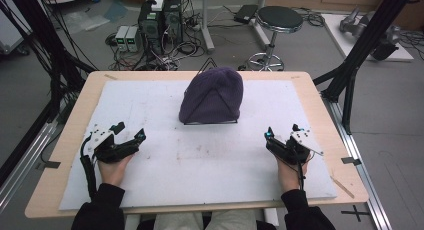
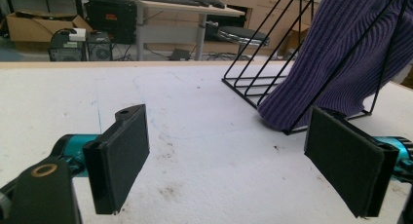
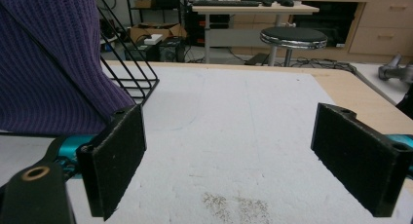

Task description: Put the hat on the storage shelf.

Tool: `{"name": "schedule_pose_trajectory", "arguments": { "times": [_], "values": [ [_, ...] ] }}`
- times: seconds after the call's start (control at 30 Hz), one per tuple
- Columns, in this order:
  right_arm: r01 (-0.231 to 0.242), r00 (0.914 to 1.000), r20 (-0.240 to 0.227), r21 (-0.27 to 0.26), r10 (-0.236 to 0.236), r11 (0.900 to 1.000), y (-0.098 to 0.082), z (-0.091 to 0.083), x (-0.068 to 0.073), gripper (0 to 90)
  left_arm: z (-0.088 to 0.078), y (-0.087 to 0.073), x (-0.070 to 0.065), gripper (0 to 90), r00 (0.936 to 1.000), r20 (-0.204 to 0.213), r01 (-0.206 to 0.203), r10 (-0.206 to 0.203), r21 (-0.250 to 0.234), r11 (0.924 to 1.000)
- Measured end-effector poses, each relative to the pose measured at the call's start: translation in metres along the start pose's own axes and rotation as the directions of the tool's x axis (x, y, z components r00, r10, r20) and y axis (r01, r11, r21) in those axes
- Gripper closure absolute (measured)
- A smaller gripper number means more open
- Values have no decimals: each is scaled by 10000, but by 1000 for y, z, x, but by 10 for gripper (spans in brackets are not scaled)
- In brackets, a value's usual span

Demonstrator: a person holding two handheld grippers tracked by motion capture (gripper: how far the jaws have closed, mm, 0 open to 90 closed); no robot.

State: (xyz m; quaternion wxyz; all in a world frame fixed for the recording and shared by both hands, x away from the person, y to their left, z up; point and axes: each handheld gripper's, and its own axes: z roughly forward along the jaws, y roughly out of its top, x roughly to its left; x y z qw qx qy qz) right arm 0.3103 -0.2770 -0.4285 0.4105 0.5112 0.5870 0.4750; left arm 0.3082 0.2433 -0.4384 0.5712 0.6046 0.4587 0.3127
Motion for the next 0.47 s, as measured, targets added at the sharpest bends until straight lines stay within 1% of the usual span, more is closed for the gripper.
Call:
{"name": "schedule_pose_trajectory", "arguments": {
  "times": [0.2,0.47],
  "values": [
    [-48,10000,-9,105,48,9999,0,0,-1,120,1,0,0,170,10000,30,-15,15,78,10000],
    [8,10000,-75,250,-7,9997,-1,2,0,120,1,-1,0,171,10000,46,12,-13,86,10000]
  ]
}}
